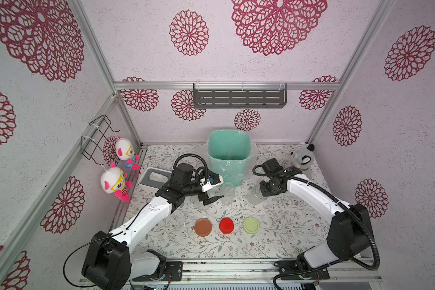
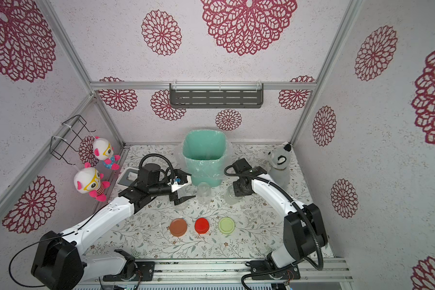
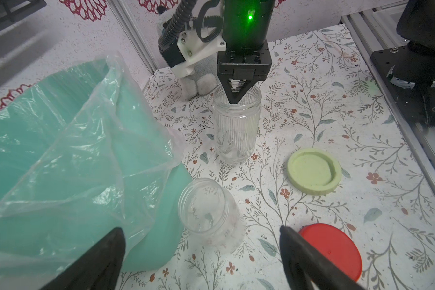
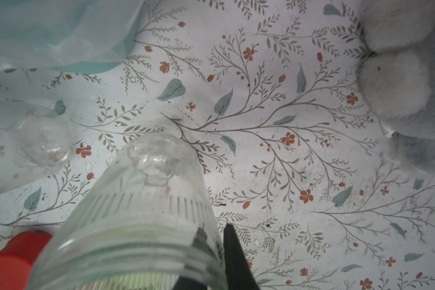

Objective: Empty moldy peanuts from jars
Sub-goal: Place the jar at the center of the board.

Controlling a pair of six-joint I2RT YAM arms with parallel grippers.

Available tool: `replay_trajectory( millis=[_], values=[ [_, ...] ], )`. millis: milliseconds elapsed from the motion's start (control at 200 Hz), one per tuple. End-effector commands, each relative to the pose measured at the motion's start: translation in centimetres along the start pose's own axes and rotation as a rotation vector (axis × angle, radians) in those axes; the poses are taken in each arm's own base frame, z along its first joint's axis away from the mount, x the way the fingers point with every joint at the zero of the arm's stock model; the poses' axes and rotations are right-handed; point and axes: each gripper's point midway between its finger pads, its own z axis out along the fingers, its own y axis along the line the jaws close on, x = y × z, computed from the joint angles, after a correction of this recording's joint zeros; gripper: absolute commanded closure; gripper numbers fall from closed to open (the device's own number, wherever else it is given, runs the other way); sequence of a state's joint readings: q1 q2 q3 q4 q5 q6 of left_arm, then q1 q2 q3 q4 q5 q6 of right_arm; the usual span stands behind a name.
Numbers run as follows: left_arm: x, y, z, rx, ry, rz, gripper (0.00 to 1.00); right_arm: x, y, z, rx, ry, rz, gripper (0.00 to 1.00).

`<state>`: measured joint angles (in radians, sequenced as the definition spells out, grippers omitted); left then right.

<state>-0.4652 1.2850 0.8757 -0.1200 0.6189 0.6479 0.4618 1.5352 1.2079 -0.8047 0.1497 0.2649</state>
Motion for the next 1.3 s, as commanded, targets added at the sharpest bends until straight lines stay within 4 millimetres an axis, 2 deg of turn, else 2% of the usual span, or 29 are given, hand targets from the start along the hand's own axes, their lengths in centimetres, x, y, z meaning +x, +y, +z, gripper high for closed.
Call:
replay_trajectory(
  millis=[0, 345, 740, 1101, 1291],
  values=[
    [0.3, -0.5, 0.3, 0.02, 0.007, 0.003, 0.03, -2.2, 0.0, -1.4, 0.007, -0.08, 0.044, 1.0],
    [0.4, -0.5, 0.3, 0.02, 0.01, 0.004, 0.03, -2.7, 0.6, -0.6, -0.004, -0.055, 0.043, 0.99],
    [0.3, -0.5, 0.2, 0.017, 0.01, 0.007, 0.03, -1.7, 0.3, -0.1, 0.017, 0.012, 0.025, 0.98],
    [0.4, -0.5, 0.1, 0.015, 0.014, 0.007, 0.03, -2.2, 0.5, -0.9, -0.002, -0.017, 0.029, 0.86],
    [0.3, -0.4, 0.1, 0.013, 0.014, 0.009, 0.03, -2.2, 0.9, -0.6, -0.024, -0.02, 0.033, 0.81]
  ],
)
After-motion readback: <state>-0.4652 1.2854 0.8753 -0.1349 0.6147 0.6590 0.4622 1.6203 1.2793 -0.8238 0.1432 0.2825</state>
